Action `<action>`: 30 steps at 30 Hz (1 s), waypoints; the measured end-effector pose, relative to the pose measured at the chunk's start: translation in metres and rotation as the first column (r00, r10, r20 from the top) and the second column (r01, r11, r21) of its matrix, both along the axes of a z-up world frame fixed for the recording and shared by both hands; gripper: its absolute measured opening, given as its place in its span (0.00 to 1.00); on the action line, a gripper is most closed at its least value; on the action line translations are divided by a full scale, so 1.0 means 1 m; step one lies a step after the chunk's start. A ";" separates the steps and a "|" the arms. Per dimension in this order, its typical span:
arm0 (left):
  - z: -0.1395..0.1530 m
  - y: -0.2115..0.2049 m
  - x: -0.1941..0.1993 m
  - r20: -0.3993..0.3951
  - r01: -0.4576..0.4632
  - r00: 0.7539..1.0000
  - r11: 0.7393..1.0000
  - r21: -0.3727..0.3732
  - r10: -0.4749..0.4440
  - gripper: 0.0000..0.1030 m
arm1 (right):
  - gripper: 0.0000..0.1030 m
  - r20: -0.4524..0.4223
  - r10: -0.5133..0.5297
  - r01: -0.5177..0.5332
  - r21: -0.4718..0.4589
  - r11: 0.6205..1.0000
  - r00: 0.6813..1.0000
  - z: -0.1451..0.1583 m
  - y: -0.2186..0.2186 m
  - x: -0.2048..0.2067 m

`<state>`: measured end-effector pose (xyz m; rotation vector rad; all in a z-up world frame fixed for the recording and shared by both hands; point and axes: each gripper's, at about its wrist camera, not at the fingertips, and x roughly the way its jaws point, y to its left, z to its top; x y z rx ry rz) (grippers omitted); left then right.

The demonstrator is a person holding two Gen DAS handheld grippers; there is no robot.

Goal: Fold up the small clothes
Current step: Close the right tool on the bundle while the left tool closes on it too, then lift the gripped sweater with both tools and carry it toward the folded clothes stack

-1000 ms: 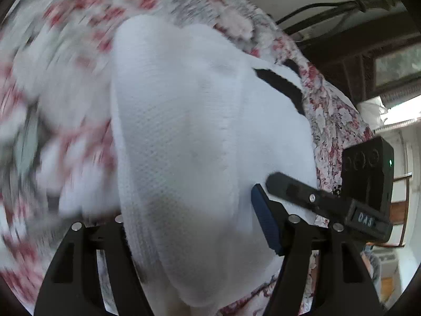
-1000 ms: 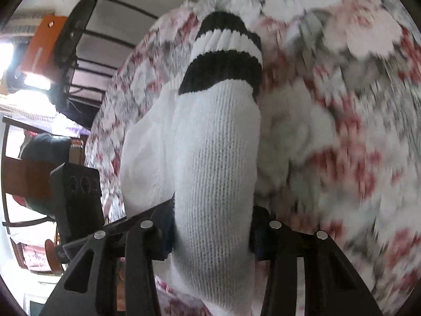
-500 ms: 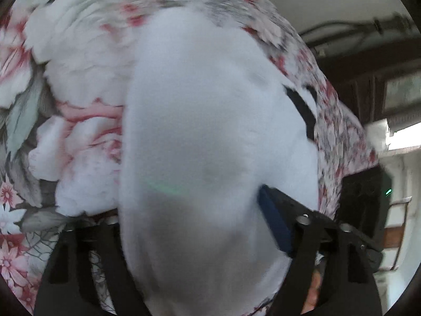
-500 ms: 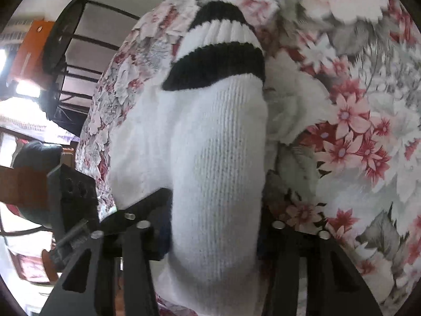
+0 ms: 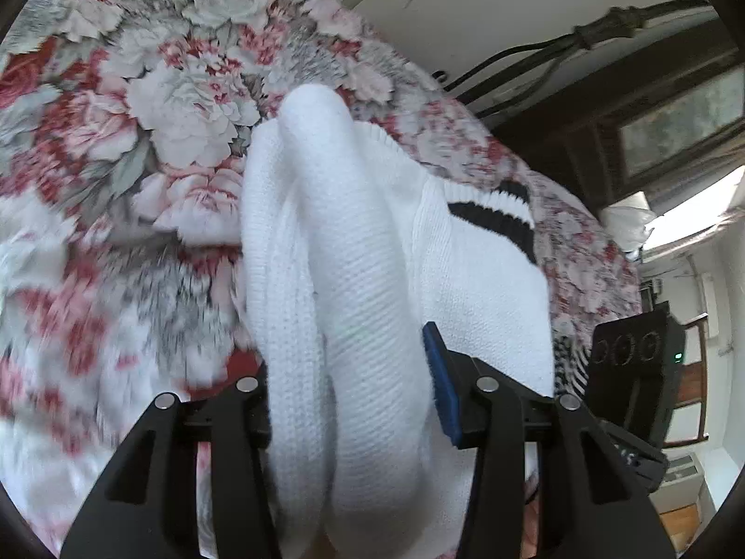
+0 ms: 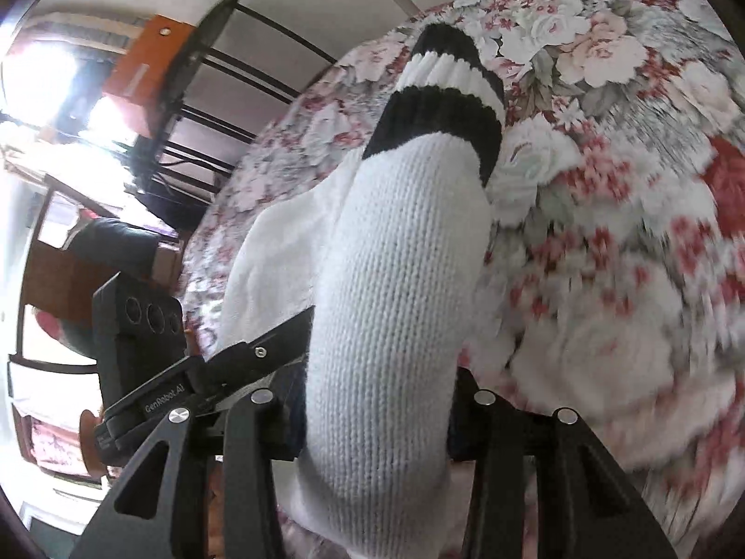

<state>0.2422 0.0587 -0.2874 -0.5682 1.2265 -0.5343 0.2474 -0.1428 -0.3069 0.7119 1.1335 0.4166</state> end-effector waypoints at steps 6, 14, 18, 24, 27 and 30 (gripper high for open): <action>0.042 0.015 -0.065 0.081 -0.027 0.996 1.000 0.008 0.026 0.44 | 0.41 0.037 0.044 -0.044 0.001 0.999 0.998 0.039 0.009 -0.046; 0.082 0.056 -0.114 0.151 -0.136 0.979 0.991 -0.013 0.136 0.44 | 0.41 0.139 0.163 -0.165 -0.001 0.986 0.977 0.086 0.044 -0.072; 0.097 0.077 -0.139 0.170 -0.217 0.964 0.975 0.054 0.205 0.44 | 0.41 0.149 0.229 -0.230 -0.006 0.973 0.962 0.093 0.072 -0.078; 0.116 0.148 -0.174 0.175 -0.405 0.903 0.913 0.040 0.393 0.44 | 0.42 0.156 0.357 -0.369 0.056 0.928 0.921 0.108 0.144 -0.079; 0.136 0.191 -0.196 0.195 -0.480 0.865 0.876 0.050 0.463 0.44 | 0.41 0.188 0.437 -0.458 0.086 0.885 0.880 0.121 0.190 -0.081; 0.160 0.229 -0.213 0.218 -0.538 0.832 0.838 0.090 0.511 0.44 | 0.41 0.212 0.487 -0.518 0.124 0.847 0.847 0.135 0.235 -0.082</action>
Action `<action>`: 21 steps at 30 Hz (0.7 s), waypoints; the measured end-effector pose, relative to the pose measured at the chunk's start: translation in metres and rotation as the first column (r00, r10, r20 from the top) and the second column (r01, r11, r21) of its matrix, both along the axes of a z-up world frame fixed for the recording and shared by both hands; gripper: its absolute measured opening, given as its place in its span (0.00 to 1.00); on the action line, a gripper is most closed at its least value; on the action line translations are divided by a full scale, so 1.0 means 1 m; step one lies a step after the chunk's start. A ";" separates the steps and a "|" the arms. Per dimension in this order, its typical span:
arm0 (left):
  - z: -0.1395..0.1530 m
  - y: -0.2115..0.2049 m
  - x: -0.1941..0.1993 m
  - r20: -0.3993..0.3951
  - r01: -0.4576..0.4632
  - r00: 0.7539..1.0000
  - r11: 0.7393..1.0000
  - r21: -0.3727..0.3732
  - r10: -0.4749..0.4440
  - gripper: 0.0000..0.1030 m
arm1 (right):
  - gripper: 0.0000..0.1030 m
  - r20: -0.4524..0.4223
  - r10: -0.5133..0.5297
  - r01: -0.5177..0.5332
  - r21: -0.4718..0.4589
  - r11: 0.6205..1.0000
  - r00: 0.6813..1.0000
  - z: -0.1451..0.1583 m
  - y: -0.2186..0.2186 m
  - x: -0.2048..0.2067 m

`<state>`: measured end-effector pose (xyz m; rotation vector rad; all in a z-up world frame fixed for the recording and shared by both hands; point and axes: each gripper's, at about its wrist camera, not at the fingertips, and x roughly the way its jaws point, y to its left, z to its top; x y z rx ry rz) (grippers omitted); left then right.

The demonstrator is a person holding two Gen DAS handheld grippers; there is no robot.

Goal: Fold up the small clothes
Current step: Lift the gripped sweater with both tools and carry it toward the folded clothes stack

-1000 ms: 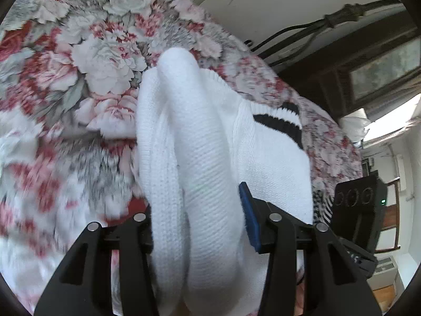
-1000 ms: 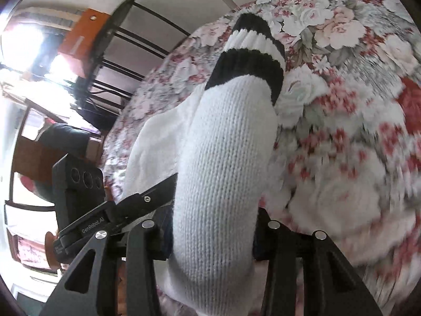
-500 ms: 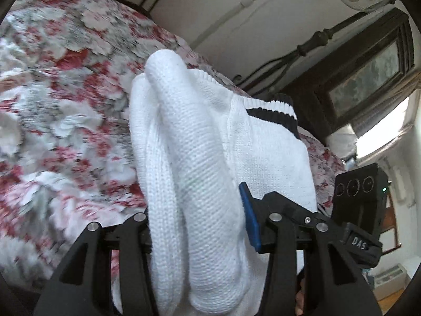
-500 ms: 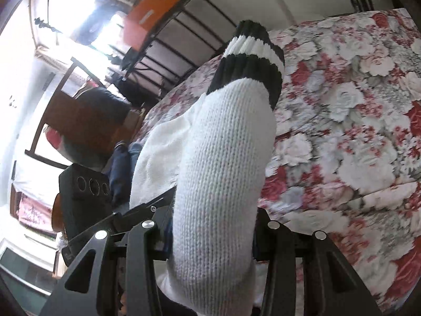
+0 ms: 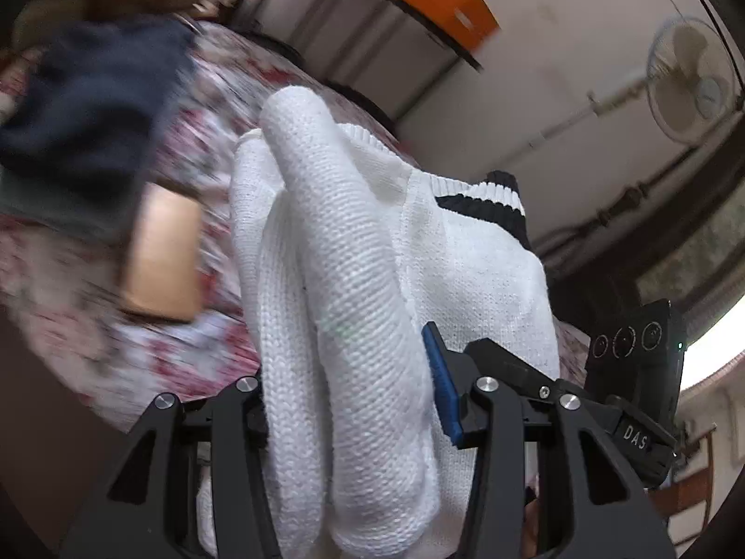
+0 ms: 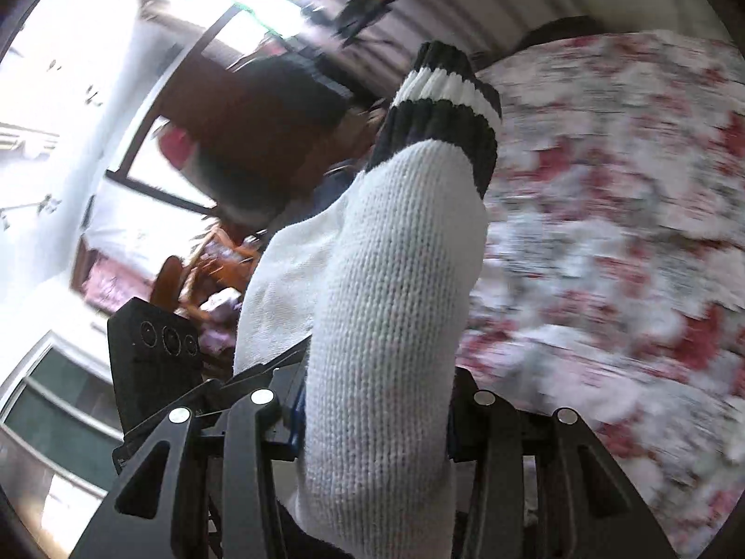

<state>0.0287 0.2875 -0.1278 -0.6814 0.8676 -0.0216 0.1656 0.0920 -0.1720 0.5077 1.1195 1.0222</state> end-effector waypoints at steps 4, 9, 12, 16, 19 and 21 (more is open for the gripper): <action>0.027 0.051 -0.016 0.030 -0.085 0.996 0.995 0.050 0.083 0.44 | 0.41 0.029 0.083 -0.084 0.042 0.996 0.996 0.022 0.061 0.001; 0.046 0.106 -0.013 0.063 -0.162 0.985 0.986 0.044 0.159 0.44 | 0.41 0.062 0.144 -0.148 0.059 0.987 0.988 0.043 0.123 0.012; 0.054 0.139 -0.001 0.085 -0.202 0.977 0.977 0.066 0.196 0.44 | 0.41 0.067 0.166 -0.171 0.069 0.983 0.984 0.049 0.159 0.026; 0.051 0.189 0.013 0.121 -0.257 0.960 0.966 0.027 0.252 0.44 | 0.41 0.085 0.188 -0.194 0.069 0.979 0.979 0.054 0.209 0.047; 0.044 0.218 0.024 0.136 -0.287 0.949 0.958 -0.004 0.285 0.45 | 0.41 0.091 0.190 -0.197 0.065 0.978 0.977 0.049 0.237 0.062; 0.035 0.235 0.031 0.142 -0.307 0.941 0.952 -0.020 0.306 0.45 | 0.41 0.083 0.188 -0.194 0.069 0.979 0.979 0.043 0.254 0.071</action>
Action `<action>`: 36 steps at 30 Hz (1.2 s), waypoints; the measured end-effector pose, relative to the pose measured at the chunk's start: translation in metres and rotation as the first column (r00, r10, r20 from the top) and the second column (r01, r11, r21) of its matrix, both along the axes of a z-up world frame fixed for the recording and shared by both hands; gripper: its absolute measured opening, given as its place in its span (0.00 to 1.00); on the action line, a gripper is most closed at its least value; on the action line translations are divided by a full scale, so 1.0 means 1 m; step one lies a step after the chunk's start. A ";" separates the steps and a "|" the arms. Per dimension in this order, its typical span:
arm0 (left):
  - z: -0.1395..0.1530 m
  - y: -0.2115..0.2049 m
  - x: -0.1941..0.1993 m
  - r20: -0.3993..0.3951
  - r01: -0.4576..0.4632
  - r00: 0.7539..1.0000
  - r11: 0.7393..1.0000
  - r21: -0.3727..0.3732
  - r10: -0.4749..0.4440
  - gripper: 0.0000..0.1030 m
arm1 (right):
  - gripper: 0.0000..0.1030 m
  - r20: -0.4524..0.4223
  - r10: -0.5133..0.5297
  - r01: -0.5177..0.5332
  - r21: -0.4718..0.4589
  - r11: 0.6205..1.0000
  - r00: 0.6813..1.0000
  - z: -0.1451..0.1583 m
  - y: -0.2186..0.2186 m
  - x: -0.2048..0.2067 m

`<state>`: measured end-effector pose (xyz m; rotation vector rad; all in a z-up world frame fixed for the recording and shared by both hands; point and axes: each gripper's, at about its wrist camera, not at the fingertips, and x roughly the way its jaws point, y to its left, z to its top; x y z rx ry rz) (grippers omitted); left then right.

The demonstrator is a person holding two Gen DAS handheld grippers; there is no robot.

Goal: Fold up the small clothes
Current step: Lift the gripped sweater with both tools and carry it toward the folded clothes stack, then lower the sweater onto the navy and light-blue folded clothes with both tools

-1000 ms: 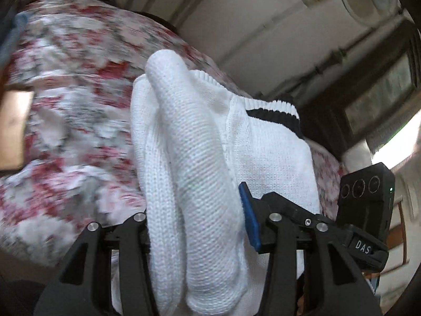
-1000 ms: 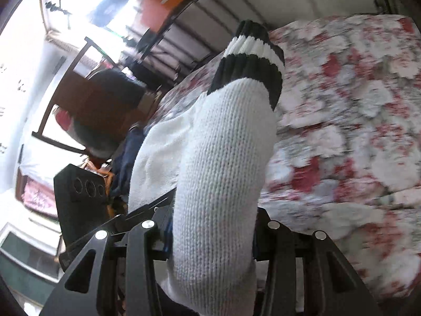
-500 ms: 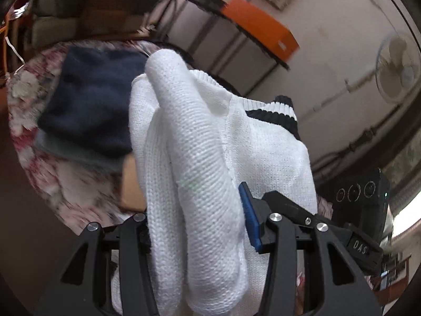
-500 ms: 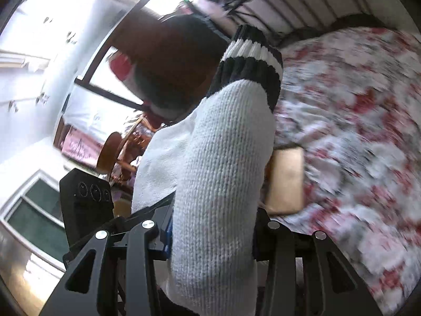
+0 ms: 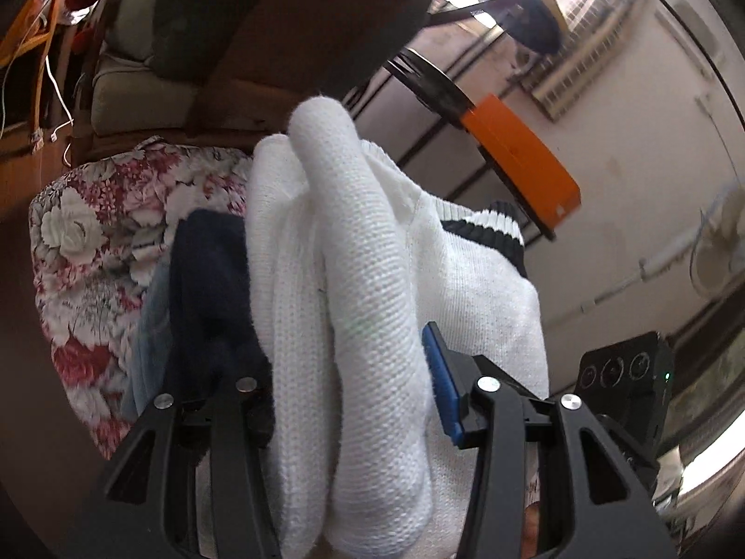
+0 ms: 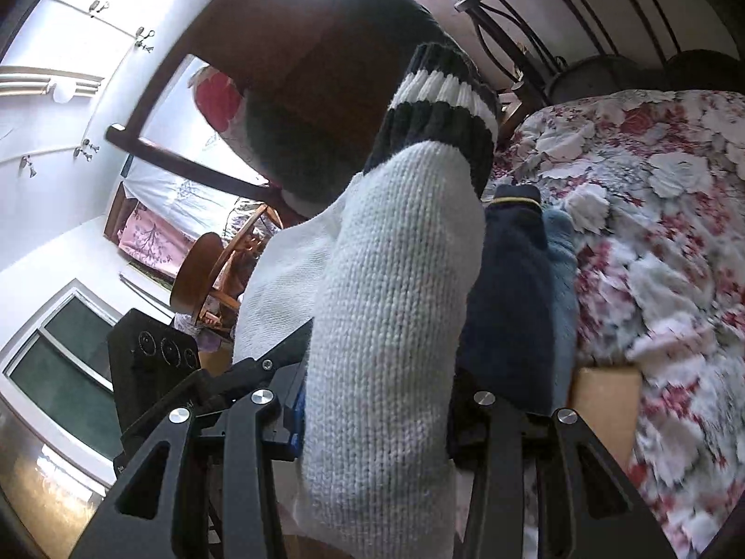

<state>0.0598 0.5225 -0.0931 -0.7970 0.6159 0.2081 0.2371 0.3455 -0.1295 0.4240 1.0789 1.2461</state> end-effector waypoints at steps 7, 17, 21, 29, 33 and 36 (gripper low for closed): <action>-0.030 0.037 0.013 -0.010 -0.055 0.998 0.998 -0.009 0.055 0.45 | 0.41 -0.021 0.021 -0.021 0.002 1.000 1.000 -0.026 0.044 0.017; -0.075 0.071 0.027 -0.103 -0.087 0.991 0.995 -0.040 0.083 0.63 | 0.42 -0.098 -0.003 0.000 -0.027 1.000 0.995 -0.076 0.054 0.036; -0.094 0.075 0.036 -0.166 -0.082 0.983 0.997 0.002 0.081 0.66 | 0.42 -0.064 0.016 -0.019 -0.040 0.999 0.998 -0.089 0.062 0.037; -0.131 0.102 0.033 -0.189 -0.165 0.970 0.985 -0.048 0.153 0.96 | 0.42 0.006 0.033 -0.033 -0.058 0.998 0.999 -0.091 0.073 0.035; -0.131 0.099 0.036 -0.194 -0.153 0.969 0.988 -0.001 0.150 0.96 | 0.43 -0.016 0.037 -0.038 -0.036 0.999 0.999 -0.096 0.070 0.039; -0.141 0.101 0.039 -0.175 -0.147 0.975 0.988 -0.038 0.138 0.96 | 0.43 -0.046 0.034 -0.034 -0.012 0.999 0.998 -0.105 0.066 0.045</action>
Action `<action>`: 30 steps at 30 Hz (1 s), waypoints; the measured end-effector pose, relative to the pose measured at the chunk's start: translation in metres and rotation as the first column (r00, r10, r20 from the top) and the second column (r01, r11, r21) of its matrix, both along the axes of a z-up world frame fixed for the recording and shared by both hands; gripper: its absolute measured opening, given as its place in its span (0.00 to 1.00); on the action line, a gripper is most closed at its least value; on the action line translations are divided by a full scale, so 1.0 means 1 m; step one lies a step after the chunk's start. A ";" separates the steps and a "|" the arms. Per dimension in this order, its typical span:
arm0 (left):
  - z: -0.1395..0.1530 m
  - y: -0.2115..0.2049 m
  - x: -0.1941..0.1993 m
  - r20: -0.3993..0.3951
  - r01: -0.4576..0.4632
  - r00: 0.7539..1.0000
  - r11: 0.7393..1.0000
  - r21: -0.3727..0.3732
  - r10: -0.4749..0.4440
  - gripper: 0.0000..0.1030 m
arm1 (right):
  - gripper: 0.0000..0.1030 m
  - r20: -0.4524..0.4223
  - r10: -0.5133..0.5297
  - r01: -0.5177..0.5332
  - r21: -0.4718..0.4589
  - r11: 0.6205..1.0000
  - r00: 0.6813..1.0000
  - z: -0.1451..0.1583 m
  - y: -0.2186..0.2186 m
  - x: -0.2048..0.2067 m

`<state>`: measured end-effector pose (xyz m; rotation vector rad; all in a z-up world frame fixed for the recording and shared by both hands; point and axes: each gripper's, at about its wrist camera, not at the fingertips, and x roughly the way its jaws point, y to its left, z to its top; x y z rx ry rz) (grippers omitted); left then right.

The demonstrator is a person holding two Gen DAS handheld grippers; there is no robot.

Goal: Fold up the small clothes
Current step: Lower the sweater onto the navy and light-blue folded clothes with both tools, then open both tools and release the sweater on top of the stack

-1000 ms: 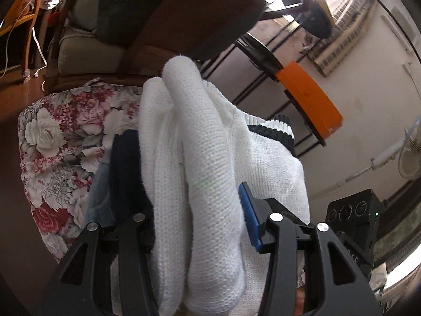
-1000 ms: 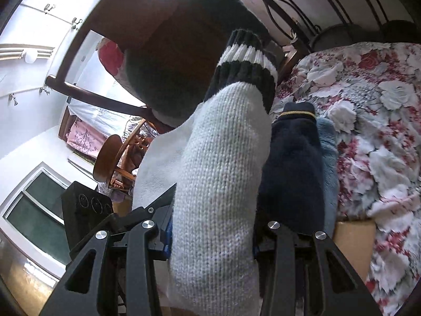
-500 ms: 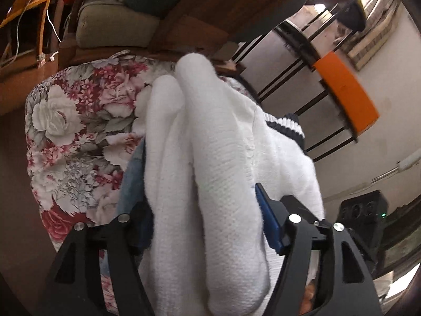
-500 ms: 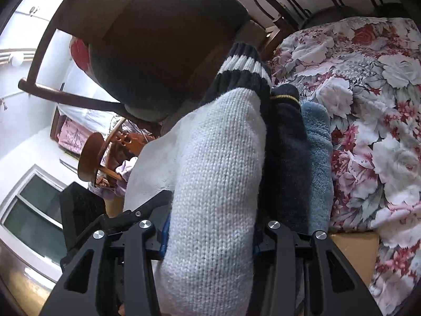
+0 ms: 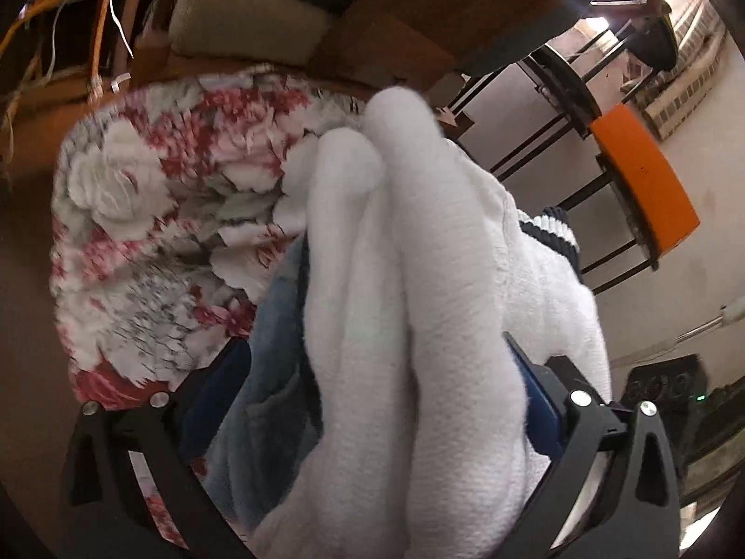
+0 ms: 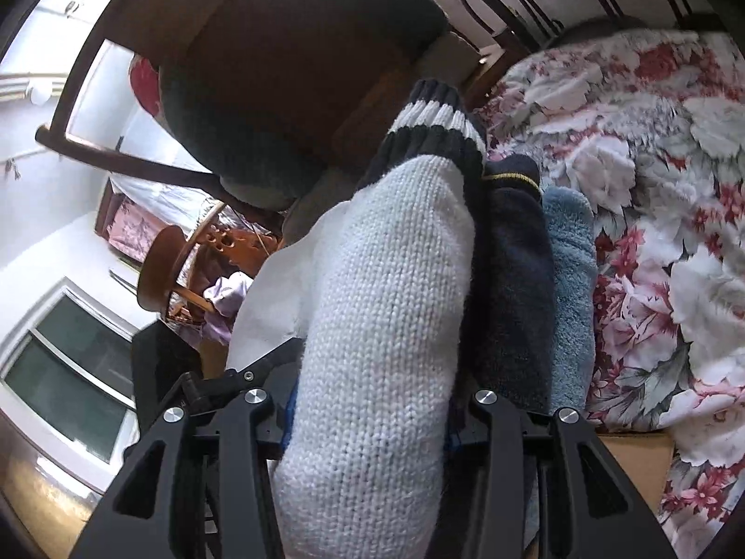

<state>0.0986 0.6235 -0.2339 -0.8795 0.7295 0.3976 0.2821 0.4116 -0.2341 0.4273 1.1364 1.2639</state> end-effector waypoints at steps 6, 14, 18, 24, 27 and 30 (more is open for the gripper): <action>-0.005 -0.004 0.007 0.007 0.004 1.000 1.000 0.028 -0.005 0.96 | 0.43 -0.036 -0.010 0.011 0.034 0.999 0.999 -0.017 -0.003 0.006; 0.001 0.002 0.000 0.020 -0.027 0.999 0.998 -0.057 0.028 0.96 | 0.47 -0.041 0.000 0.002 0.043 0.999 0.999 -0.005 0.001 0.004; 0.013 -0.005 -0.002 0.004 -0.019 1.000 0.997 -0.077 0.020 0.96 | 0.61 -0.087 0.015 -0.011 0.044 0.999 0.996 0.006 -0.007 0.008; 0.046 -0.017 -0.012 -0.021 -0.048 0.999 0.999 0.006 0.048 0.95 | 0.71 -0.024 -0.108 0.109 0.003 0.994 0.994 0.037 -0.049 0.018; 0.064 -0.020 -0.028 -0.026 -0.079 0.996 0.995 0.063 0.081 0.95 | 0.71 0.094 -0.135 0.142 -0.072 0.987 0.986 0.050 -0.065 0.011; 0.066 -0.026 -0.028 -0.083 -0.064 0.994 0.990 0.123 0.074 0.96 | 0.71 0.174 -0.101 0.126 -0.135 0.983 0.979 0.051 -0.065 -0.005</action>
